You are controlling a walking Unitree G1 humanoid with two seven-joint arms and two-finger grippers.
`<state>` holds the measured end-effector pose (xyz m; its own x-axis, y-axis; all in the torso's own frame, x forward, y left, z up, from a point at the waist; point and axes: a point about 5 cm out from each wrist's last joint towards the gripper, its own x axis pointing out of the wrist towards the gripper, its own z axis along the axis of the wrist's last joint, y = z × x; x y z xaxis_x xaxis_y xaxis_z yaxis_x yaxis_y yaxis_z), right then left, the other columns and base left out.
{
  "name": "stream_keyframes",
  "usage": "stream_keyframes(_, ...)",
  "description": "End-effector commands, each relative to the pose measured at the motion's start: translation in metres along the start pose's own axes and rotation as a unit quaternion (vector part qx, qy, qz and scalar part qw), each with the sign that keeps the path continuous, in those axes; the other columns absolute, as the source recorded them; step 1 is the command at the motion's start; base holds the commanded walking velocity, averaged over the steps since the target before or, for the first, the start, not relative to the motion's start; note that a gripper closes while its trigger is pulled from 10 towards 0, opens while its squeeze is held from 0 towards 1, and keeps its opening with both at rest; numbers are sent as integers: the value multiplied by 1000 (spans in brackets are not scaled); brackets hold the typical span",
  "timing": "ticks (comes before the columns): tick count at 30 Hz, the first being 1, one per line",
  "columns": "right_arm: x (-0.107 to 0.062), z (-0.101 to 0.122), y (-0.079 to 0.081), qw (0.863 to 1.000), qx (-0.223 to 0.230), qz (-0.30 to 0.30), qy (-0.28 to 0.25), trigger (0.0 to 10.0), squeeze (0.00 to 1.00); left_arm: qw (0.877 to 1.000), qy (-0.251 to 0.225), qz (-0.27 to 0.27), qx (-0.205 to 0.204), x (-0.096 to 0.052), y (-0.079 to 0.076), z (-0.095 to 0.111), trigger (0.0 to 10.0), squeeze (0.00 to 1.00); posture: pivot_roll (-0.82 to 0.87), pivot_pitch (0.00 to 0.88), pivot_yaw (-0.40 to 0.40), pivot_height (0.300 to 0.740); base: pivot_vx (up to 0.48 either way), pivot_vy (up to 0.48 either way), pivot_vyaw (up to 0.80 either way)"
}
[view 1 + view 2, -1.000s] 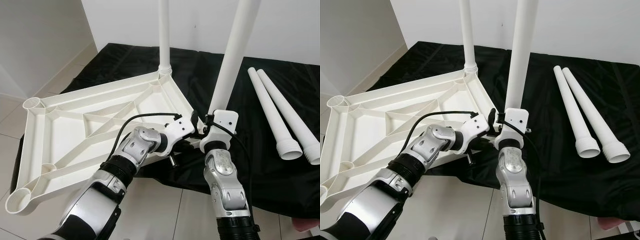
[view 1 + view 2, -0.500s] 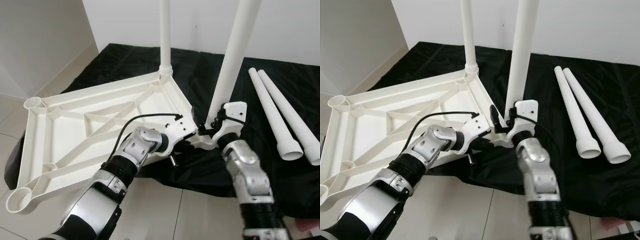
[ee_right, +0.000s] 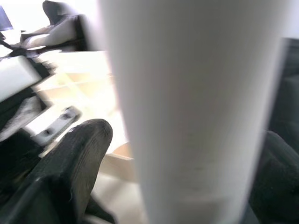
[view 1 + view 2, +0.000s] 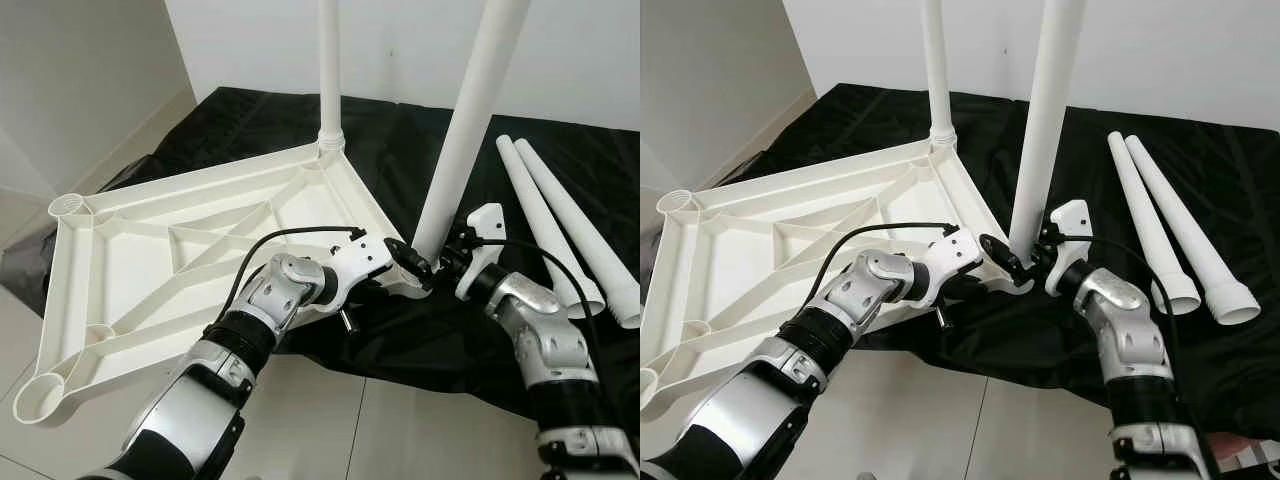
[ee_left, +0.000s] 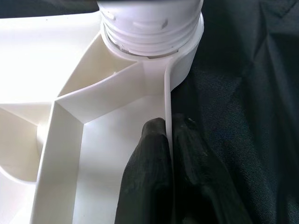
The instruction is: Building children table
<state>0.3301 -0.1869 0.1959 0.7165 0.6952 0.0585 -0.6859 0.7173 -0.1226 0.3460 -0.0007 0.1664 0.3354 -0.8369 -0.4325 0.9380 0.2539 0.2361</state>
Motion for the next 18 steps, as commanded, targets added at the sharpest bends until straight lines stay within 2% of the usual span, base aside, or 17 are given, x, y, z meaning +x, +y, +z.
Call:
stream_keyframes(1, 2, -2, 3, 999, 8, 32, -2, 10000, 0, 1000, 20, -8, -7, 2, -3, -9, 10000, 0, -147, 102, 105, 740, 0, 0, 0)
stream_keyframes(4, 1, -2, -1, 999, 3, 48, 4, 10000, 0, 1000, 21, -8, -7, 2, -3, -10, 10000, 0, -144, 100, 105, 740, 0, 0, 0)
stream_keyframes(5, 1, 0, -7, 998, -3, 55, 6, 10000, 0, 1000, 22, -8, -6, 1, -3, -10, 10000, 0, -143, 98, 105, 740, 0, 0, 0)
stream_keyframes(12, 1, 2, -12, 999, -7, 53, 8, 10000, 0, 1000, 23, -9, -6, 1, -4, -10, 10000, 0, -143, 96, 107, 740, 0, 0, 0)
stream_keyframes(18, -7, 6, -27, 998, -20, 50, 18, 10000, 0, 1000, 24, -13, -4, 2, -6, -11, 10000, 0, -147, 89, 111, 740, 0, 0, 0)
